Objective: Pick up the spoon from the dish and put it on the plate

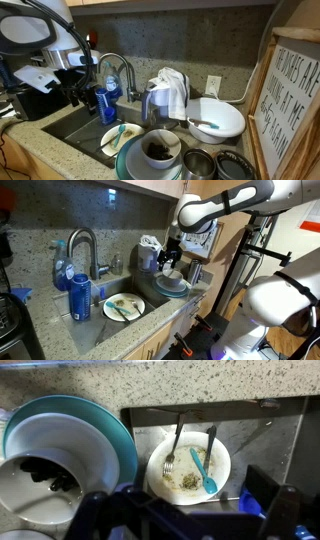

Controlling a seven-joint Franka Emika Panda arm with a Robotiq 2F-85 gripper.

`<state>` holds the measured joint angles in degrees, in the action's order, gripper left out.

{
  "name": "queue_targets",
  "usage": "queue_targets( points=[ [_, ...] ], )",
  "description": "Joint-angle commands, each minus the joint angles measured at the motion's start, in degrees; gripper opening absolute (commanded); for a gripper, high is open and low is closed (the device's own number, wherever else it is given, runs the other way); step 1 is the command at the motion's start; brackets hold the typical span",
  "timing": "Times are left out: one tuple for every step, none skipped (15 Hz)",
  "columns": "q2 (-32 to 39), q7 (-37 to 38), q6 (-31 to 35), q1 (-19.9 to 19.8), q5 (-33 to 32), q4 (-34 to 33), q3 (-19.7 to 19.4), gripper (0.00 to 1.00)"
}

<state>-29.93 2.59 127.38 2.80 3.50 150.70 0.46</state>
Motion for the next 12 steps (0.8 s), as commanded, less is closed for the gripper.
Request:
queue_targets(
  points=[
    [0.0,-0.2,-0.2,-0.4,0.2,-0.1,0.3,1.00],
    [0.0,-0.2,-0.2,-0.4,0.2,-0.1,0.3,1.00],
    [0.0,-0.2,-0.2,-0.4,0.2,-0.1,0.3,1.00],
    [0.0,-0.2,-0.2,-0.4,0.2,-0.1,0.3,1.00],
    [0.0,-0.2,-0.2,-0.4,0.2,-0.1,0.3,1.00],
    [0.0,-0.2,-0.2,-0.4,0.2,-0.1,0.3,1.00],
    [0.0,-0.2,-0.2,-0.4,0.2,-0.1,0.3,1.00],
    [0.0,-0.2,-0.2,-0.4,0.2,-0.1,0.3,1.00],
    [0.0,-0.2,-0.2,-0.4,0.2,-0.1,0.3,1.00],
    [0.0,-0.2,-0.2,-0.4,0.2,-0.1,0.3,1.00],
    [0.5,-0.9,-0.2,-0.4,0.7,-0.2,-0.4,1.00],
    [0.9,-0.4,0.3,-1.3,0.1,-0.1,-0.6,1.00]
  ],
)
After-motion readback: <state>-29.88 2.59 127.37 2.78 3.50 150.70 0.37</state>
